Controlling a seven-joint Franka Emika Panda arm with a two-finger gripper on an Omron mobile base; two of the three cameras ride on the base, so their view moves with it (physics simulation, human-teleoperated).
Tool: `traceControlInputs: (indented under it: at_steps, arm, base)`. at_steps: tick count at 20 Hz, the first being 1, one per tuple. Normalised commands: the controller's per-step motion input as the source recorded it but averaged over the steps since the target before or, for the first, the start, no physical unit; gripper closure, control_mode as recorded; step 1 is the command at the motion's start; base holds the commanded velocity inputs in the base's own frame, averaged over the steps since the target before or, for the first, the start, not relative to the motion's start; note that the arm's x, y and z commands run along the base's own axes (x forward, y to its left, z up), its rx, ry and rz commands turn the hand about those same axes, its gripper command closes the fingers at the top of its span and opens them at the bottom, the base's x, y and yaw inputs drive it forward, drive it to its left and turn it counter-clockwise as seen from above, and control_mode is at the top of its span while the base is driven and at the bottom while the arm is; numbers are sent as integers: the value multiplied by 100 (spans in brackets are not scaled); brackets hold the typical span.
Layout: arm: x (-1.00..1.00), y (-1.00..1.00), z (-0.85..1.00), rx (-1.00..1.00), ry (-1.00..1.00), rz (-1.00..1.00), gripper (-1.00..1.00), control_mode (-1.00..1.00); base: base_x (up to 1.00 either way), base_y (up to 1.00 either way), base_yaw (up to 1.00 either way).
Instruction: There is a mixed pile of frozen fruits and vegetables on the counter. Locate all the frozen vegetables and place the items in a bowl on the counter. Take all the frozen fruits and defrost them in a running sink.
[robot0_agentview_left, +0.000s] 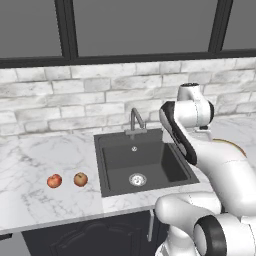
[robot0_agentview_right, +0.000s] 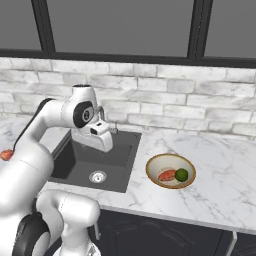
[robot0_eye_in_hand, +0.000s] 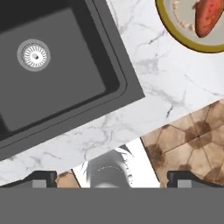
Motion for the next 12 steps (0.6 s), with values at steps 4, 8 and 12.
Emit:
traceControlInputs:
  at_steps: [4, 8, 12]
  arm:
    - [0, 61, 0, -3, 0, 35, -100, -100]
    - [0, 34, -11, 1, 0, 45, -100, -100]
    - [-1, 17, -23, 3, 0, 50, -100, -100]
  base:
    - [0, 0, 0]
    - [0, 0, 0]
    - [0, 0, 0]
